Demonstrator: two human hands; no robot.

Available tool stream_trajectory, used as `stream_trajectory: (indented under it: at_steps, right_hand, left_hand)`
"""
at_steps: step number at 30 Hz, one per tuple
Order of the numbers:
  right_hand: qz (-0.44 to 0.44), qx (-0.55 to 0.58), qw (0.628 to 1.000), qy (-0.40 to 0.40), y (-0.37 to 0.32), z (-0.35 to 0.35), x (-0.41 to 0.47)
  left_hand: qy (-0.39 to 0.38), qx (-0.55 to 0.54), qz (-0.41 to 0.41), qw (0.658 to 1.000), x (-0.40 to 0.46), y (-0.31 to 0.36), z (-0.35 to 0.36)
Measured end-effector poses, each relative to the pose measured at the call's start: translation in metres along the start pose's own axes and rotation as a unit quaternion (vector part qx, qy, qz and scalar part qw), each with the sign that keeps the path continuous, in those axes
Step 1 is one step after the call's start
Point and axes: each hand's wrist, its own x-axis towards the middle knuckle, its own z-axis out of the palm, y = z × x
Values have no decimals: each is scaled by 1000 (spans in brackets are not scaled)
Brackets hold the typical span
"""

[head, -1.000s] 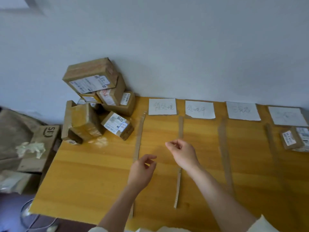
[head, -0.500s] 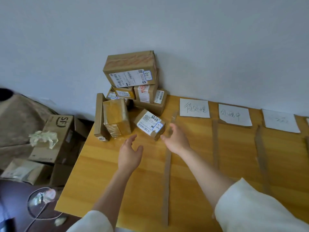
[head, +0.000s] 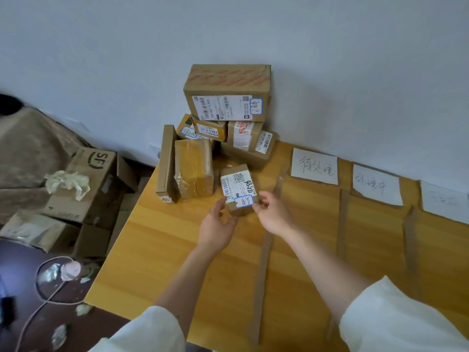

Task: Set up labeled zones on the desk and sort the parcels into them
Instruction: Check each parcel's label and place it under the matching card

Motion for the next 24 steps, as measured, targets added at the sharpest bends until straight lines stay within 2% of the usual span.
stream_trajectory:
  at_steps: [4,7,10,13,16,18,21,24]
  right_hand:
    - [11,-28,999,-38,5,7,-4]
    - [23,-34,999,10,-1,3,4]
    - [-7,-29,999,44,-17,-4,19]
    - [-50,-31,998,23,-32,-8,29]
    - [-60,-33,998,-11,-39,-9,30]
    - [-62,-57,996,-4,-35,-7,27]
    - [-52,-84,995,10,-24,-4,17]
    - [-31,-89,995,-31,-10,2,2]
  left_hand:
    - [27,-39,-2,999,1,-9,-3]
    - [46,-58,-27,997,-2,-13,-4]
    - [60,-52,-47,996,-7,-14,-2]
    - [61,-60,-67,994,-10,-14,1]
    - [48,-99,-74,991,-11,-12,4]
    - [54,-118,-74,989,-11,-12,3]
    - [94,-150,-88,980,-13,-14,-4]
    - [138,-183,-104,968,-19,-21,-13]
